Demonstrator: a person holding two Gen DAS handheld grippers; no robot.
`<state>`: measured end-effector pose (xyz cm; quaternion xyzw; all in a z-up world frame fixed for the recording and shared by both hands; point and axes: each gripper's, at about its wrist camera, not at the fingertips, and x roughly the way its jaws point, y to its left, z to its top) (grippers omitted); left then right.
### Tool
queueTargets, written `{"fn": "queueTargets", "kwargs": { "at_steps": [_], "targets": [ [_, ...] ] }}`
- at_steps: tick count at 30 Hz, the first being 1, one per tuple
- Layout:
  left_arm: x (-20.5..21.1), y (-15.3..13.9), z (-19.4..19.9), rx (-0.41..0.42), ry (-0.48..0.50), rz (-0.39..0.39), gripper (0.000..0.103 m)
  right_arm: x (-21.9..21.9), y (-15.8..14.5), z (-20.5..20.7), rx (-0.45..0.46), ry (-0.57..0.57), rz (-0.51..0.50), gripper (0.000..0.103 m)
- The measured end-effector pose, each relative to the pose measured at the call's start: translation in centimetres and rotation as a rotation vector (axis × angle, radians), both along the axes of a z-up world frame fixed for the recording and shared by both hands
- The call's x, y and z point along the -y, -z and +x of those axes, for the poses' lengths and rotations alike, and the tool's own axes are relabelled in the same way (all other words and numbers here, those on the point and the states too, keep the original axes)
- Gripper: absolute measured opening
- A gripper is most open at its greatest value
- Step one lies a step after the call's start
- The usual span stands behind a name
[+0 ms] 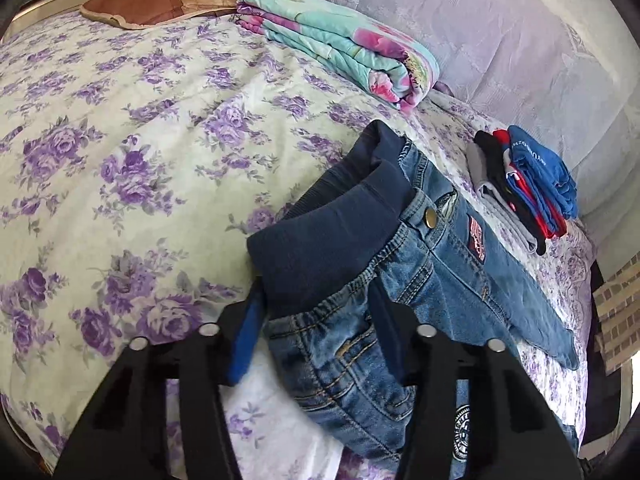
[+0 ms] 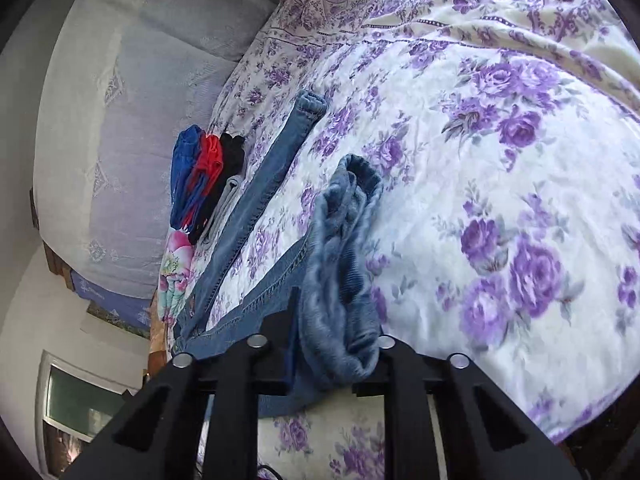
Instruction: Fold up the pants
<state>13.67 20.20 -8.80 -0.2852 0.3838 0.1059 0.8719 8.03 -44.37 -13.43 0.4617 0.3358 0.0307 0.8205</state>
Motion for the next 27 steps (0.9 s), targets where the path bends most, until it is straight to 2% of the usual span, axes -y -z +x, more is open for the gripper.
{"fn": "queueTargets", "kwargs": {
  "at_steps": [3,5,9,11,13,14,15,16,17,18,19,20,21,22,24,27],
  "targets": [
    [-1.4,0.1,-1.1,0.029,0.019,-0.111,0.024,0.5,-2.0,2.0,0.043,-0.035,-0.035,0.010],
    [-1.8,-0.2,-1.9,0.050,0.017,-0.166,0.022,0.8,-4.1,3.3,0.084,-0.050,-0.066,0.010],
    [-1.2,-0.9,-4.6,0.071,0.024,-0.208,0.021,2.3,-6.6,4.5,0.119,-0.041,-0.101,0.010],
    [-1.0,-0.8,-6.0,0.074,0.034,-0.228,0.021,3.2,-5.7,4.4,0.086,-0.035,-0.110,0.010],
    [-1.1,-0.2,-6.1,0.059,0.043,-0.217,0.021,3.4,-3.0,4.4,0.001,-0.065,-0.122,0.010],
    [-1.2,0.5,-5.6,0.048,0.041,-0.217,0.023,3.4,-1.3,4.2,-0.050,-0.073,-0.124,0.009],
    [-1.3,1.1,-5.1,0.033,0.047,-0.216,0.026,3.5,-0.1,3.7,-0.044,-0.069,-0.102,0.009],
    [-1.4,1.3,-4.9,0.039,0.057,-0.211,0.026,3.7,0.1,2.9,0.002,-0.068,-0.085,0.010],
    [-1.5,1.2,-5.1,0.054,0.065,-0.216,0.029,3.7,-0.2,2.4,0.009,-0.072,-0.088,0.015],
    [-1.8,1.0,-5.4,0.060,0.068,-0.225,0.037,3.9,-0.7,1.8,0.013,-0.063,-0.087,0.017],
    [-2.0,0.6,-5.9,0.065,0.059,-0.228,0.041,4.2,-1.2,1.0,0.017,-0.023,-0.098,0.025],
    [-2.5,-0.1,-6.6,0.075,0.024,-0.207,0.051,4.8,-1.7,0.1,0.017,0.034,-0.122,0.036],
    [-2.9,-0.9,-7.5,0.081,-0.031,-0.159,0.065,5.4,-2.4,-0.8,0.016,0.091,-0.150,0.039],
    [-3.4,-1.9,-8.6,0.095,-0.094,-0.098,0.069,6.0,-3.1,-1.7,0.019,0.154,-0.185,0.041],
    [-3.8,-3.7,-9.9,0.132,-0.136,-0.048,0.070,6.0,-4.6,-2.6,0.056,0.209,-0.251,0.042],
    [-2.2,-5.6,-8.9,0.173,-0.024,-0.077,0.070,2.9,-5.7,-0.7,0.108,0.083,-0.260,0.042]
  ]
}}
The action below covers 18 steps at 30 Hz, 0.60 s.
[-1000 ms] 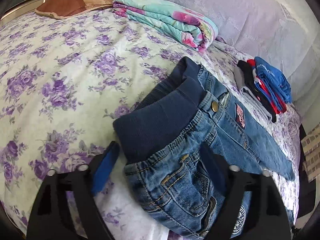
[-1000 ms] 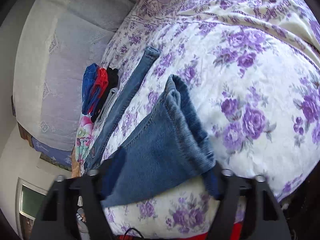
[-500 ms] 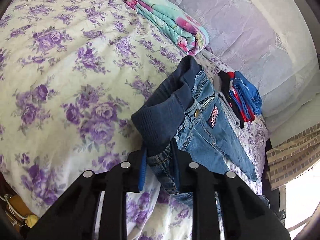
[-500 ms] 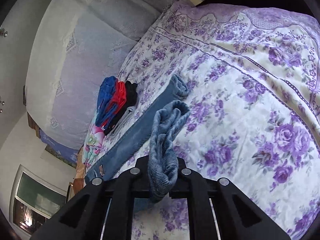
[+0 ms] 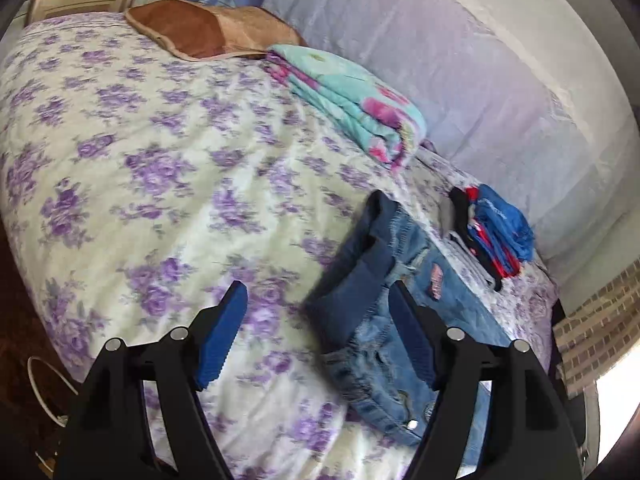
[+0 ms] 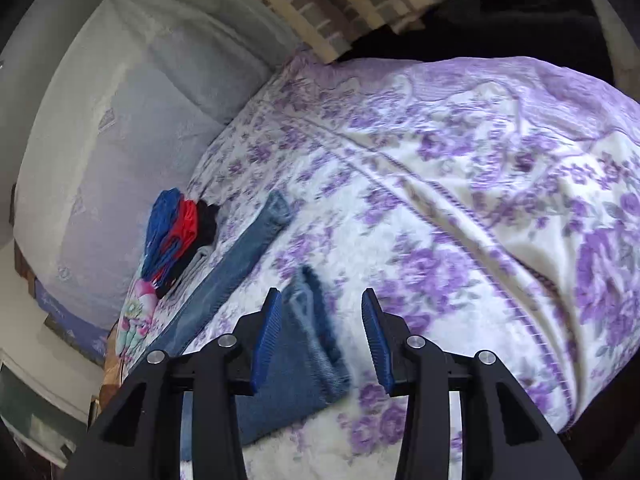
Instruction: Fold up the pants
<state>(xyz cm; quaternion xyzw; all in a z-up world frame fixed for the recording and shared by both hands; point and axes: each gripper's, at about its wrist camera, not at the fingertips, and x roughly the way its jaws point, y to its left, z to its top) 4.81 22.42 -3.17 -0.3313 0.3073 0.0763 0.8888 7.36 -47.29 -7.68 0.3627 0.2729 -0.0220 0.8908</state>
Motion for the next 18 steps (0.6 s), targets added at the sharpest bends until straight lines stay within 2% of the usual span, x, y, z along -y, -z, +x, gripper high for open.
{"fn": "queueTargets", "kwargs": {
  "at_steps": [3,5,7,9,10,11,13,15,17,18],
  "targets": [
    [4.2,-0.9,3.2,-0.003,0.144,0.070,0.070,-5.0,-0.4,3.1,0.014,-0.164,-0.031,0.043],
    [7.3,-0.7,5.6,-0.030,0.207,0.154,0.071,-8.0,-0.4,4.8,0.013,-0.253,-0.068,0.056],
    [9.5,0.6,7.8,-0.081,0.243,0.243,0.073,-9.9,0.3,5.8,-0.008,-0.290,-0.103,0.063],
    [10.3,3.1,9.5,-0.173,0.223,0.346,0.080,-10.3,2.0,6.8,-0.071,-0.308,-0.106,0.065],
    [10.4,4.8,10.3,-0.221,0.226,0.398,0.080,-9.9,3.1,7.0,-0.103,-0.304,-0.098,0.064],
    [10.4,5.9,10.5,-0.230,0.238,0.443,0.080,-9.6,3.7,7.0,-0.100,-0.306,-0.085,0.056],
    [11.5,6.3,9.2,-0.194,0.248,0.604,0.080,-9.1,3.7,6.5,-0.084,-0.310,-0.091,0.049],
    [12.6,6.5,8.7,-0.211,0.237,0.704,0.081,-8.6,3.5,6.4,-0.090,-0.303,-0.073,0.049],
    [12.6,5.5,8.2,-0.202,0.218,0.698,0.082,-8.4,2.8,6.4,-0.105,-0.272,-0.067,0.052],
    [12.2,4.6,7.9,-0.174,0.210,0.666,0.082,-8.6,2.2,6.4,-0.103,-0.255,-0.079,0.054]
  ]
}}
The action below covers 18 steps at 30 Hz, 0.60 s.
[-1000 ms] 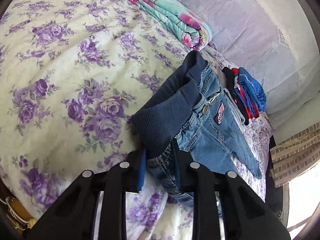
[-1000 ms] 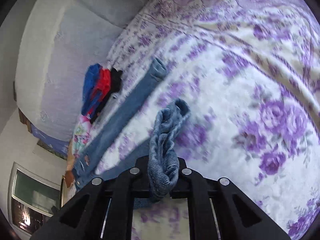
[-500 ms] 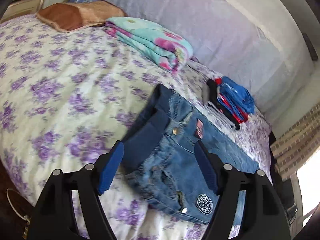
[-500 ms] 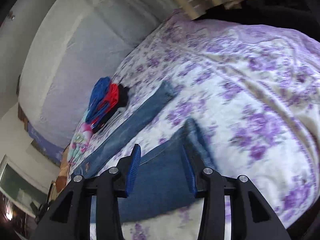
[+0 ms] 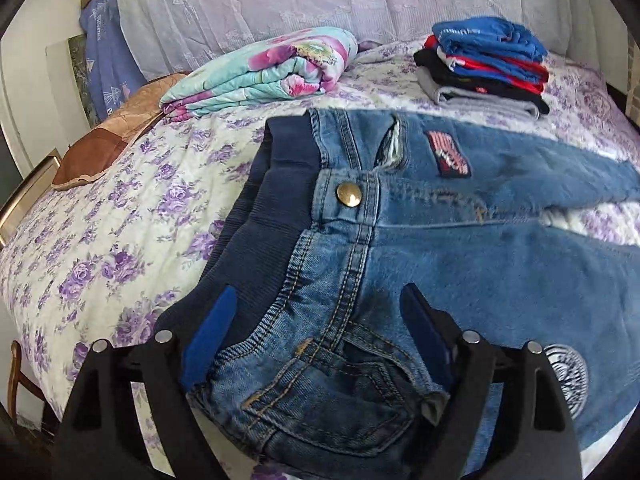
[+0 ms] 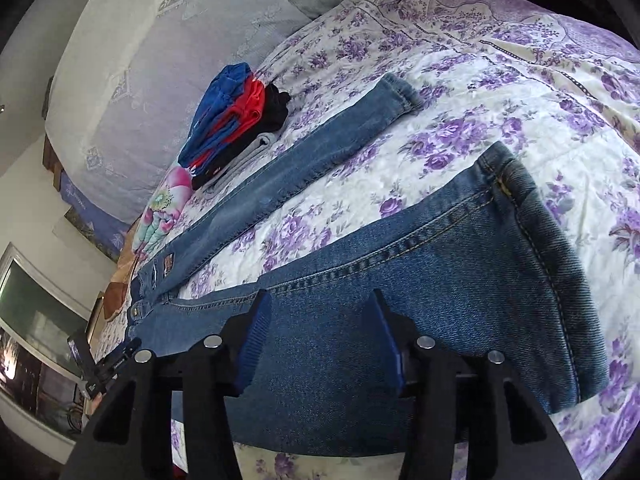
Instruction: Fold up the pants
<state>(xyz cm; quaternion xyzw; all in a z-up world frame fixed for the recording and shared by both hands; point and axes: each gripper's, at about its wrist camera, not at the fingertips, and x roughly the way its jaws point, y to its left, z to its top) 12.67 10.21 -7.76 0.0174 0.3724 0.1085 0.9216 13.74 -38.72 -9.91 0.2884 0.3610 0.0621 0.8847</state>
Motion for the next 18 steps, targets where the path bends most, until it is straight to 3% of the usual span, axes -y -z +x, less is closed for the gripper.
{"fn": "queueTargets", "kwargs": {
  "at_steps": [1,3,6,9,11,12,13,15,18],
  "targets": [
    [-0.3,-1.1,-0.2,0.032,-0.004,-0.035,0.083,-0.4,-0.8,0.0,0.023,0.003,-0.014,0.062],
    [-0.6,-3.3,-0.6,0.105,0.005,-0.112,0.093,-1.7,-2.2,0.6,0.070,-0.033,-0.024,0.065],
    [-0.1,-5.0,1.1,0.135,0.031,-0.152,0.097,-4.8,-3.6,2.1,0.108,-0.121,-0.031,0.071],
    [0.5,-3.3,4.4,0.061,0.007,-0.109,0.098,-8.0,-3.5,3.8,0.103,-0.189,-0.083,0.076],
    [-0.6,0.1,7.1,-0.109,-0.041,-0.130,0.098,-9.3,-2.1,5.0,0.058,-0.217,-0.097,0.081],
    [-0.5,1.0,7.4,-0.127,-0.062,-0.112,0.098,-9.5,-1.0,5.5,0.013,-0.217,-0.099,0.081],
    [0.1,0.9,7.0,-0.084,-0.048,-0.064,0.098,-9.5,0.5,6.0,-0.041,-0.215,-0.094,0.081],
    [0.9,0.8,6.5,-0.080,-0.029,-0.020,0.098,-9.4,1.3,5.7,-0.012,-0.220,-0.093,0.081],
    [0.2,0.0,5.9,-0.045,-0.040,-0.070,0.098,-9.7,0.3,5.4,-0.014,-0.219,-0.114,0.081]
  ]
}}
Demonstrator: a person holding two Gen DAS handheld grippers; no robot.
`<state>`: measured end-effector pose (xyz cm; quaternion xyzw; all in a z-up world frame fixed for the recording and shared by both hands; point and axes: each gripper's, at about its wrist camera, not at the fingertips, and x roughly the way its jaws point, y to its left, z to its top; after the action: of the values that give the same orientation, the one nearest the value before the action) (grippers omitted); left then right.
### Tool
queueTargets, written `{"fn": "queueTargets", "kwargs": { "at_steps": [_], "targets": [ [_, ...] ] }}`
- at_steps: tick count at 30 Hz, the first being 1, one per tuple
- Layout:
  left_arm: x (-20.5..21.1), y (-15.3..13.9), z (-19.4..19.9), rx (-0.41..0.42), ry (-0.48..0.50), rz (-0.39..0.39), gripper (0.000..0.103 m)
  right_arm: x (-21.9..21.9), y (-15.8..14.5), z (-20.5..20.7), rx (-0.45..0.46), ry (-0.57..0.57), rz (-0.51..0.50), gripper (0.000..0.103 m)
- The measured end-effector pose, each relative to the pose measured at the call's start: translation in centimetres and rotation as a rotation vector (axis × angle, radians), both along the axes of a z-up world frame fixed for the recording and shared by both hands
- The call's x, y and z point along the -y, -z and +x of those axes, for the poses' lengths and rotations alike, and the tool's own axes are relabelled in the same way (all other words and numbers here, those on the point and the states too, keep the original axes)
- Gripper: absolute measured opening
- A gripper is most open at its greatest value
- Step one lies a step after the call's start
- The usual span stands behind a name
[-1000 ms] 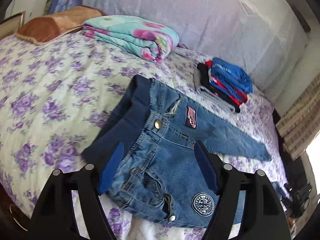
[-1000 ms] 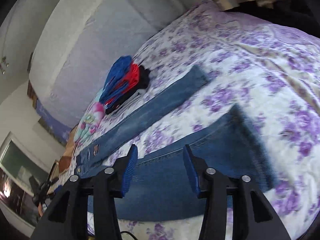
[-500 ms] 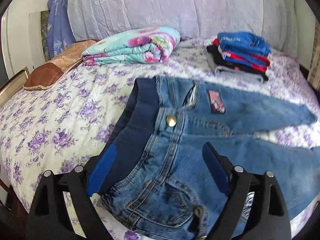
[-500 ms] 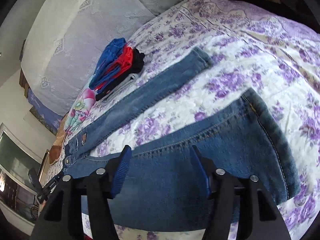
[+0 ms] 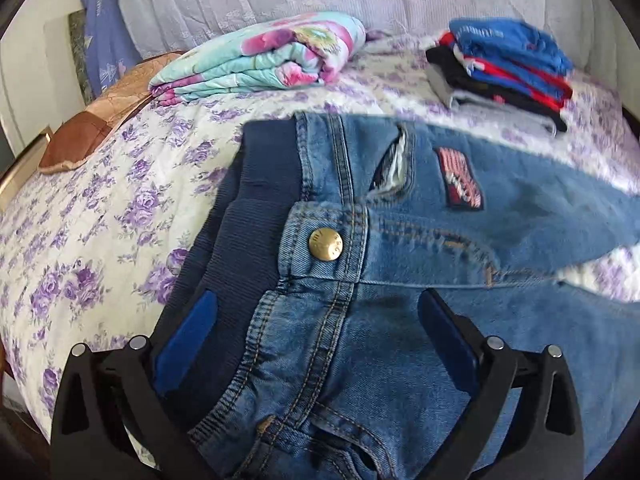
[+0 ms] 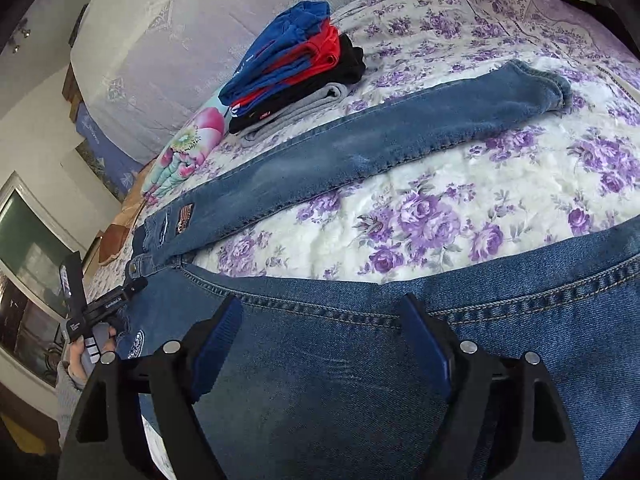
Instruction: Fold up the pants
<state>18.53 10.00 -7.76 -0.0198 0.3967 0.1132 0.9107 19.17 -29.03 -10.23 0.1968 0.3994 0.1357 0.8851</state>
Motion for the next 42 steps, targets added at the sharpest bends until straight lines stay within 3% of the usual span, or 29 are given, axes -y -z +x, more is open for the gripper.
{"fn": "queueTargets", "kwargs": {
  "at_steps": [3,5,10,17,38,42],
  "targets": [
    [-0.3,-2.4,-1.7,0.112,0.000,-0.055,0.098,-0.4,-2.0,-0.3,0.048,-0.010,0.048,0.082],
    [0.2,-4.1,-2.4,0.178,-0.004,-0.021,0.098,-1.4,-3.9,0.0,0.094,-0.028,0.025,0.086],
    [1.3,-6.1,-1.4,0.194,0.007,0.073,0.098,-3.4,-7.2,1.8,0.159,-0.028,-0.005,0.093],
    [1.2,-7.2,-0.3,0.211,0.001,0.094,0.098,-5.5,-9.8,3.9,0.202,-0.054,0.008,0.098],
    [-3.4,-5.3,6.1,0.116,-0.038,0.082,0.098,-7.4,-4.9,10.0,0.093,-0.056,0.027,0.099],
    [-7.0,-6.3,8.3,0.109,-0.052,-0.007,0.098,-7.1,-3.4,10.3,0.117,-0.048,0.028,0.099]
  ]
}}
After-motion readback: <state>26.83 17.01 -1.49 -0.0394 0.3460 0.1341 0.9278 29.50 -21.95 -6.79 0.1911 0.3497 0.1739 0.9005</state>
